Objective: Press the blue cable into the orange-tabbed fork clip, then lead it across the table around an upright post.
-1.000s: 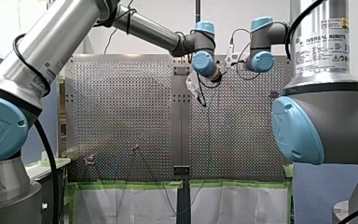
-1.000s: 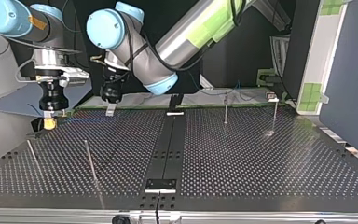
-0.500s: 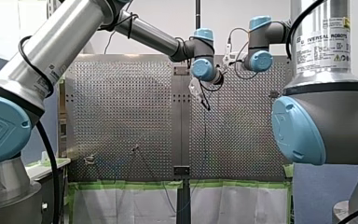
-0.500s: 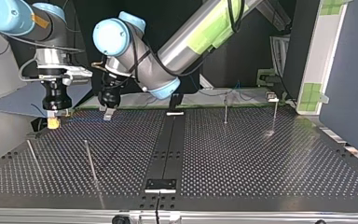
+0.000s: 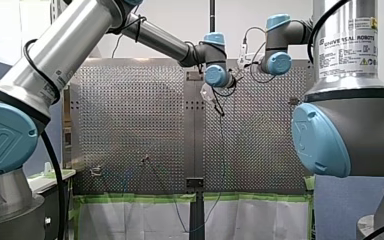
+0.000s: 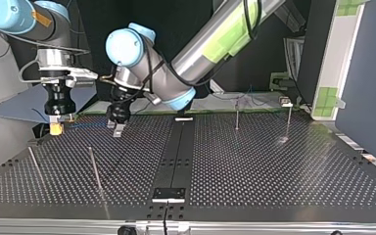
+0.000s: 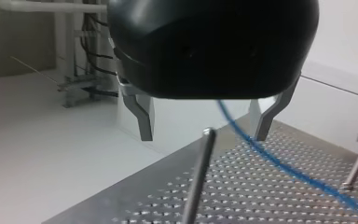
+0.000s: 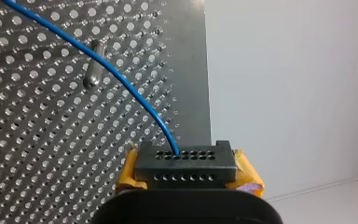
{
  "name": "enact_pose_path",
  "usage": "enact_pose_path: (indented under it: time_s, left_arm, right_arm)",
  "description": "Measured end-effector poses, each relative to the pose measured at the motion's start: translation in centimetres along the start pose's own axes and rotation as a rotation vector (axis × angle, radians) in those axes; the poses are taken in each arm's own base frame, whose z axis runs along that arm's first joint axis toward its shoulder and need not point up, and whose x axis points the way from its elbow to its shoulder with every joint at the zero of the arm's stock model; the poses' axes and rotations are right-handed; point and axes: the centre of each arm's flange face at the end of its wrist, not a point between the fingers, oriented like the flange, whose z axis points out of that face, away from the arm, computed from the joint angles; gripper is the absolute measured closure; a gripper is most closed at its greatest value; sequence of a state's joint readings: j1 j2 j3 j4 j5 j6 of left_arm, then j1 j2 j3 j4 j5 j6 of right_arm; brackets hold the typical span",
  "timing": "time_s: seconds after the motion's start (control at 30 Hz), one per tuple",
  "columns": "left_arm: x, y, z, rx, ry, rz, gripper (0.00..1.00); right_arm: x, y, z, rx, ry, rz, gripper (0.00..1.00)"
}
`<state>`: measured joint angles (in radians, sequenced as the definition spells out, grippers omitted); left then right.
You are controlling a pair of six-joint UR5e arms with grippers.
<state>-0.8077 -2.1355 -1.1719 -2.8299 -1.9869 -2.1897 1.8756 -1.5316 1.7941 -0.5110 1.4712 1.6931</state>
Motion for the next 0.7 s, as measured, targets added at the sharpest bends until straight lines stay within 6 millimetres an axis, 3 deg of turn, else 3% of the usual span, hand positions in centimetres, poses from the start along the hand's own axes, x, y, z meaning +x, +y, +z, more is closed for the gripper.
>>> enact_pose_path:
  time_s: [0.33, 0.37, 0.4, 0.47, 0.5, 0.53, 0.57, 0.6, 0.63, 0.7]
  left_arm:
    - [-1.2, 0.9, 1.3, -0.007, -0.068, 0.008, 0.0]
    - [-1.3, 0.9, 1.4, -0.007, -0.072, 0.009, 0.18]
    - [-1.4, 1.0, 1.5, -0.007, -0.075, 0.009, 0.18]
    - [-1.5, 1.1, 1.6, -0.008, -0.078, 0.01, 0.47]
    - [-1.6, 1.1, 1.6, -0.009, -0.078, 0.011, 0.47]
    - [-1.6, 1.2, 1.6, -0.009, -0.078, 0.012, 0.71]
    - [-1.6, 1.2, 1.6, -0.011, -0.076, 0.013, 0.86]
    - [-1.6, 1.2, 1.6, -0.013, -0.074, 0.015, 0.86]
    - [-1.6, 1.3, 1.6, -0.015, -0.072, 0.017, 1.0]
    - [-1.6, 1.4, 1.5, -0.02, -0.067, 0.02, 1.0]
  right_arm:
    - [0.0, -0.3, -0.1, 0.006, 0.0, 0.0, 1.0]
    - [0.0, -0.4, -0.1, 0.006, 0.0, 0.0, 1.0]
    - [0.0, -0.4, -0.1, 0.007, 0.0, 0.001, 1.0]
    - [-0.1, -0.4, -0.1, 0.008, -0.001, 0.002, 1.0]
    - [-0.1, -0.4, -0.1, 0.008, -0.002, 0.002, 1.0]
    - [-0.1, -0.5, -0.1, 0.009, -0.002, 0.003, 1.0]
    - [-0.1, -0.5, -0.1, 0.009, -0.002, 0.003, 1.0]
    - [-0.1, -0.5, -0.1, 0.01, -0.002, 0.003, 1.0]
    - [-0.1, -0.6, -0.1, 0.01, -0.002, 0.003, 1.0]
    - [-0.1, -0.6, -0.1, 0.011, -0.003, 0.004, 1.0]
